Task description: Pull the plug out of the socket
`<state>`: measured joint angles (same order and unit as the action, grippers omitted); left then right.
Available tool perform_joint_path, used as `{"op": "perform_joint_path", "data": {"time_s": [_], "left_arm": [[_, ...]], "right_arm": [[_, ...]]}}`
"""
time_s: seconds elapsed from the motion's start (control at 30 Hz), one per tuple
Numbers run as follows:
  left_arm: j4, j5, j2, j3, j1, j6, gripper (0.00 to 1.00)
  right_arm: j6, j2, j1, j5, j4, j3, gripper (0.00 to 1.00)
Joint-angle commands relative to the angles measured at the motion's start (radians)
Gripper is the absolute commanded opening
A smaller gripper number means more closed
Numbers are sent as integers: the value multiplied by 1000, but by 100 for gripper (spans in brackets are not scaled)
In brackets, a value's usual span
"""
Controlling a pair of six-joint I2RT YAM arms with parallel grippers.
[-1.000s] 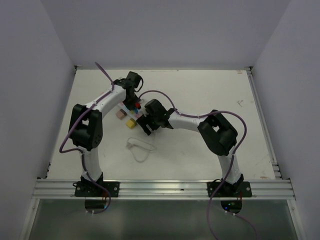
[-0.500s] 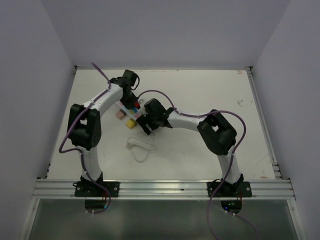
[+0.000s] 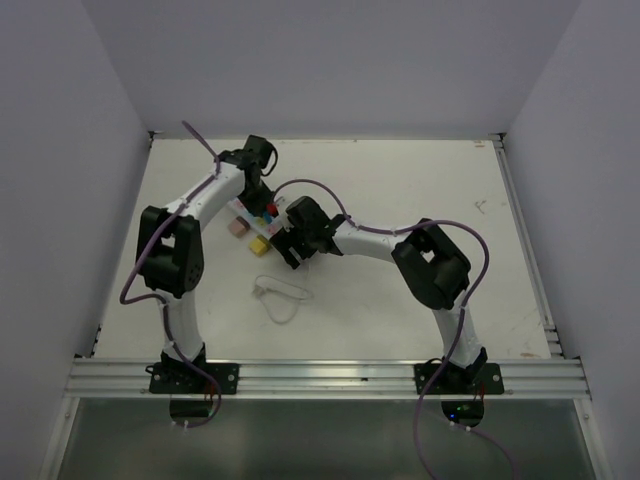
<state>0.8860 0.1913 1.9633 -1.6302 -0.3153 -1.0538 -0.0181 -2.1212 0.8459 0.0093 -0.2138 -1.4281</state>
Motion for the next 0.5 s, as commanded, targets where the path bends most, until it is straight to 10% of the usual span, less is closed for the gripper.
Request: {"op": "perform_joint_path", "data": {"time_s": [0.0,0.47], "left_arm": [[-173,86,-63,-53,-48,31,0],[-159,93,-38,-97,-45,18,0]], "right_arm": [[-66,-161,27,-40,-369,107,0],[-68,-166,28,-46,-374,104,0]]}}
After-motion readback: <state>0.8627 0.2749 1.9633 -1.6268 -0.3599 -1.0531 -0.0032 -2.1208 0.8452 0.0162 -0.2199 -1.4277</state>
